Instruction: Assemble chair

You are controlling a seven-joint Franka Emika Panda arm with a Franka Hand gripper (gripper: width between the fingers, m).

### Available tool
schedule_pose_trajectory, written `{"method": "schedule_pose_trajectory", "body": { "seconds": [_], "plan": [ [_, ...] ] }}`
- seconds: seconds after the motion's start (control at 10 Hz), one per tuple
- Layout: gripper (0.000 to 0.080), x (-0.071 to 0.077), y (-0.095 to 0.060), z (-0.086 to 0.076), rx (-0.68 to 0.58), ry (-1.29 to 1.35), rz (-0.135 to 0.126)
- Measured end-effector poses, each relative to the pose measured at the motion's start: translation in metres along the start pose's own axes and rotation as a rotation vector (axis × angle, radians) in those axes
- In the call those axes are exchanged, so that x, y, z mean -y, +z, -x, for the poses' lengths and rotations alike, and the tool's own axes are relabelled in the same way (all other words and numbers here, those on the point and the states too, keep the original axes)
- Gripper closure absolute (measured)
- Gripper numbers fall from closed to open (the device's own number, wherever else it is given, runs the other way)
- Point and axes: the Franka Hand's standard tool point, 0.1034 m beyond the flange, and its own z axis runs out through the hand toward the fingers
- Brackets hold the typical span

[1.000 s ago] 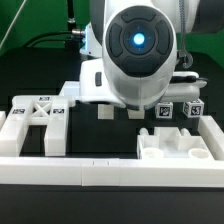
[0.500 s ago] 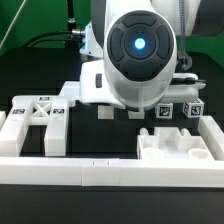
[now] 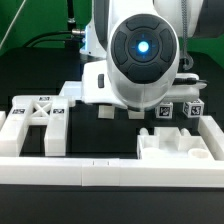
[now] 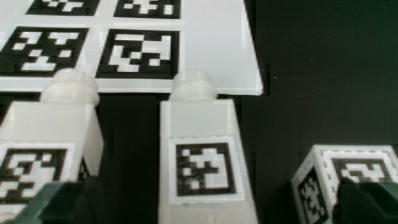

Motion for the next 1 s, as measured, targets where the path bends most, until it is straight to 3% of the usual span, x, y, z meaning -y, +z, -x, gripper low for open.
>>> {"method": "schedule_pose_trajectory", "body": {
  "seconds": [0.2, 0.4, 0.7, 1.0],
  "plan": [
    [0.015, 0.0, -0.004, 0.001, 0.0, -0.009, 0.0],
    [0.015, 0.001, -0.02, 0.006, 0.0, -0.038, -0.005],
    [0.015, 0.001, -0.019, 0.004, -0.002, -0.037, -0.005],
    [0.015, 0.002, -0.023, -0.012, -0.01, -0.028, -0.002]
  ]
}}
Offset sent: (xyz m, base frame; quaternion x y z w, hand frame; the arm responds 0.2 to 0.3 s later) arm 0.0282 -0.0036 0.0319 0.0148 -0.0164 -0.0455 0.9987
